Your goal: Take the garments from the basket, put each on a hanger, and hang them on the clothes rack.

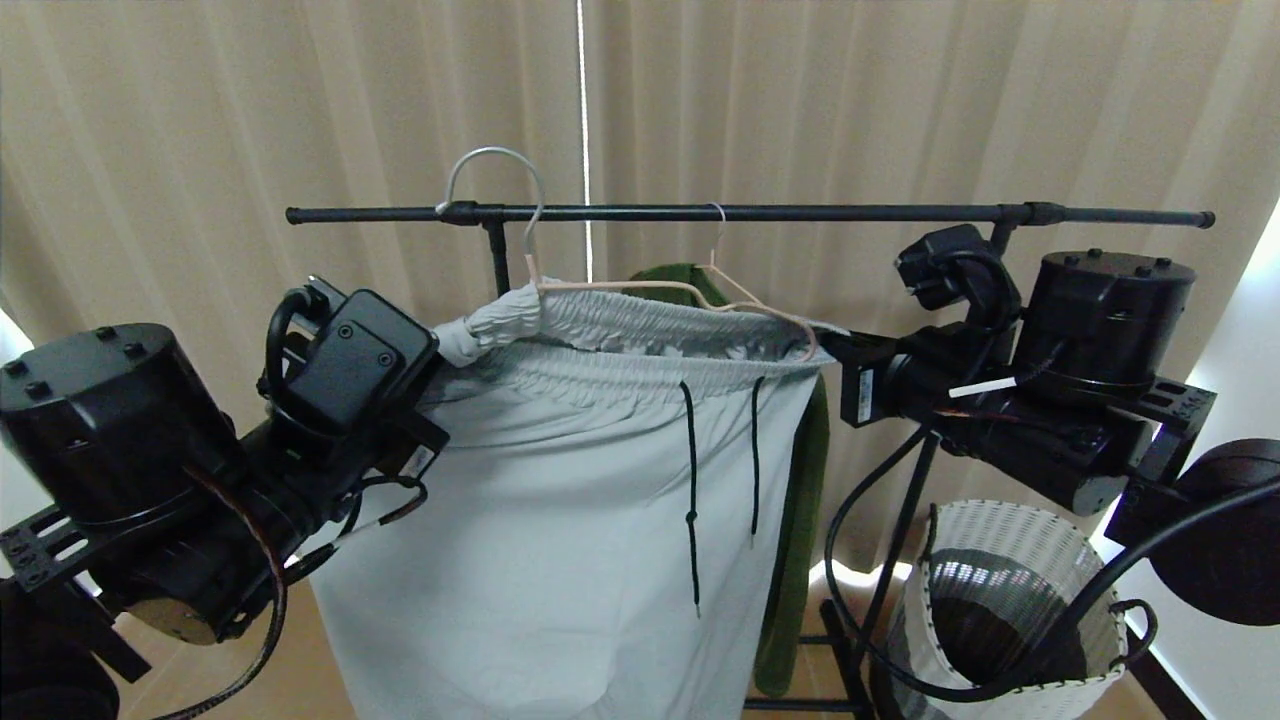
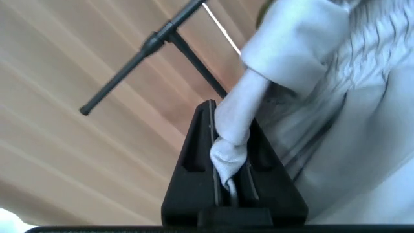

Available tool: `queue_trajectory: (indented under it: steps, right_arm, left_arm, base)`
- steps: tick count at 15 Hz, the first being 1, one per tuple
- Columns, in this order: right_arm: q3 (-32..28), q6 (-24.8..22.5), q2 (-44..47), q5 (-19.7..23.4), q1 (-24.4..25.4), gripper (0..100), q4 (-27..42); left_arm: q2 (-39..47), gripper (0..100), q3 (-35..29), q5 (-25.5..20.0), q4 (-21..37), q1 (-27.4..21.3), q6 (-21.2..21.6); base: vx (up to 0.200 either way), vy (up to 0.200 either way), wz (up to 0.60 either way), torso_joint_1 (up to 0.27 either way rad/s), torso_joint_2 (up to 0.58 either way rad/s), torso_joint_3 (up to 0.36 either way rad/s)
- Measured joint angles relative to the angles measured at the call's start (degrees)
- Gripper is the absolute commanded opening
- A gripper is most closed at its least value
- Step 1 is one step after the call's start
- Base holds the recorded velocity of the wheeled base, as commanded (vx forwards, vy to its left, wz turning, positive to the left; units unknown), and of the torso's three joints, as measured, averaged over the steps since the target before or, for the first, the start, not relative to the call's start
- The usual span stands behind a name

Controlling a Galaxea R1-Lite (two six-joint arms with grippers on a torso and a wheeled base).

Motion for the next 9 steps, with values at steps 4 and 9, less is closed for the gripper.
queue_trajectory:
  steps: [4, 9]
  right_arm:
    - [-3.69, -0.71, -2.01, 0.06, -1.32, 0, 7.28]
    - [-11.53, -0.61, -2.67, 0.17, 0.77, 0, 16.69]
  left_arm:
    - [-1.90, 0, 0.09, -1.45, 5.10, -0.02, 1.84]
    - [-3.01, 0, -0.61, -2.39, 7.19, -0.11, 1.95]
  base:
    - [0.000, 0.000, 0.00, 0.000, 0.00, 0.000]
    - [0.000, 0.000, 0.00, 0.000, 0.00, 0.000]
